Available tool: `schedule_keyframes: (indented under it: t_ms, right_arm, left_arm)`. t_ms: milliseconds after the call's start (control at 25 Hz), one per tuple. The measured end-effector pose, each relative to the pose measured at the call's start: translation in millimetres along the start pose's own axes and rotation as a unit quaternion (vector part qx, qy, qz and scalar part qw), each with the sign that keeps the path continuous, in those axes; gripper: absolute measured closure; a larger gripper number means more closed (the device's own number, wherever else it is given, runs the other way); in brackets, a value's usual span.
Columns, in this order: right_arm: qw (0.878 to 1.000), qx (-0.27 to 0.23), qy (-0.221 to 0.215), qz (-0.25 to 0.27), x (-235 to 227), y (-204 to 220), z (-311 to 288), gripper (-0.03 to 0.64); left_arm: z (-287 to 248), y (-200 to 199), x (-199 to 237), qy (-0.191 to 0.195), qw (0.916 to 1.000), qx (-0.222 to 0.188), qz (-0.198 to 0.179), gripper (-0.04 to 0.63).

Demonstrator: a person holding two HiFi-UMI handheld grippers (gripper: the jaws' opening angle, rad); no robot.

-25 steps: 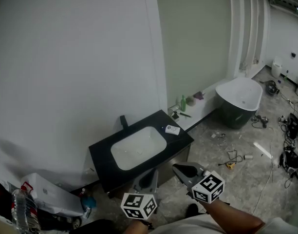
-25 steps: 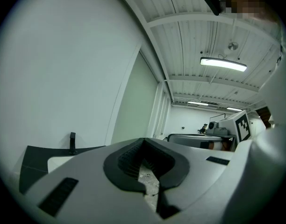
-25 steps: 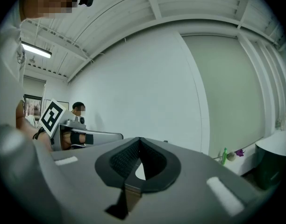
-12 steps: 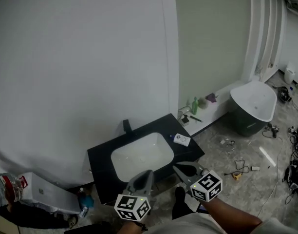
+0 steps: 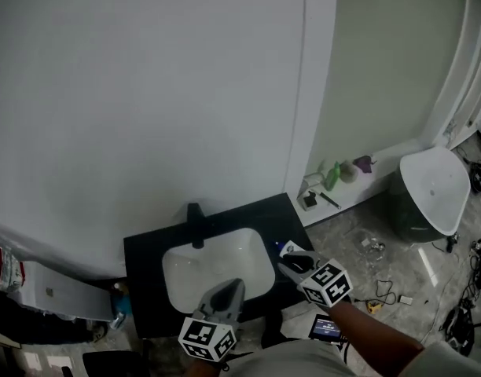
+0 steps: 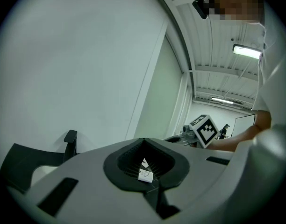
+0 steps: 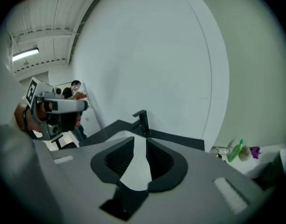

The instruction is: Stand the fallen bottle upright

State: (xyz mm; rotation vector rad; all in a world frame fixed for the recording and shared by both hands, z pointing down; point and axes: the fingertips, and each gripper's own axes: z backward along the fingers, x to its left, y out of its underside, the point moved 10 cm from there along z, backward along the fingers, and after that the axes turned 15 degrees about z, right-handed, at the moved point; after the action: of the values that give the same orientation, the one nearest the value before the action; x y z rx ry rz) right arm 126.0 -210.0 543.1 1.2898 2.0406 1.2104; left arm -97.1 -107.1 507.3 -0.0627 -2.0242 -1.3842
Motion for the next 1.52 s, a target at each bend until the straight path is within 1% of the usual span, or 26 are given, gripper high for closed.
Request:
schedule_keyframes:
  t_ms: [80,200,320,440,600,680,800,880,960,1080,1200,1280,1400,1520]
  right_arm:
    - [0.998,0.057,-0.028,0.007,-26.5,9.2,-29.6,0.508]
    - [0.987,0.147,-0.061,0.020,-57.4,25.9,-77.0,0.476]
    - [0.968,0.232,-0.083,0.045,-80.6,43.5,-127.6,0.463]
    - [0.947,0.300,-0.087,0.072,-95.1,61.7,-172.0,0.462]
    - [0.925,0.359,-0.100,0.072,-108.4,87.2,-217.6,0.462]
    - [0.916,0.380,-0.102,0.073,-115.2,95.7,-234.6,0.460]
    - [0.909,0.397,-0.110,0.064,-119.2,106.0,-250.2,0.460]
    - [0.905,0.406,-0.118,0.049,-121.1,113.8,-257.4,0.460]
    - [0.902,0.413,-0.123,0.033,-122.5,122.8,-263.4,0.450]
    - [0.900,0.415,-0.127,0.030,-121.4,131.7,-268.9,0.442]
    - [0.903,0.409,-0.127,0.041,-121.7,129.1,-267.1,0.445]
    - [0.905,0.403,-0.127,0.040,-122.8,130.2,-263.1,0.446]
    - [0.913,0.389,-0.118,0.039,-124.6,123.7,-251.1,0.446]
    - [0.928,0.356,-0.105,0.046,-127.2,110.9,-237.7,0.446]
  left_arm:
    - [-13.8,-1.6,8.0,-0.013,0.9998,0.002,0.012,0.589]
    - [-26.2,-4.2,23.7,-0.030,0.9992,0.004,0.026,0.589]
    - [-32.7,-6.6,41.6,-0.044,0.9982,0.000,0.041,0.589]
    - [-36.2,-9.9,53.5,-0.049,0.9976,0.006,0.049,0.589]
    - [-40.1,-18.1,64.3,-0.050,0.9973,0.011,0.053,0.589]
    - [-39.5,-22.1,71.2,-0.052,0.9970,0.012,0.056,0.589]
    - [-37.9,-25.1,81.2,-0.057,0.9963,0.016,0.062,0.589]
    - [-38.8,-26.5,87.4,-0.059,0.9959,0.019,0.066,0.589]
    - [-40.2,-27.5,92.1,-0.060,0.9955,0.021,0.070,0.589]
    - [-41.6,-28.1,97.1,-0.059,0.9953,0.024,0.073,0.589]
    - [-42.5,-29.7,100.4,-0.059,0.9952,0.025,0.074,0.589]
    - [-43.3,-30.7,99.4,-0.058,0.9952,0.025,0.075,0.589]
    - [-44.5,-32.5,99.0,-0.053,0.9957,0.025,0.072,0.589]
    - [-44.8,-34.3,100.4,-0.049,0.9960,0.024,0.071,0.589]
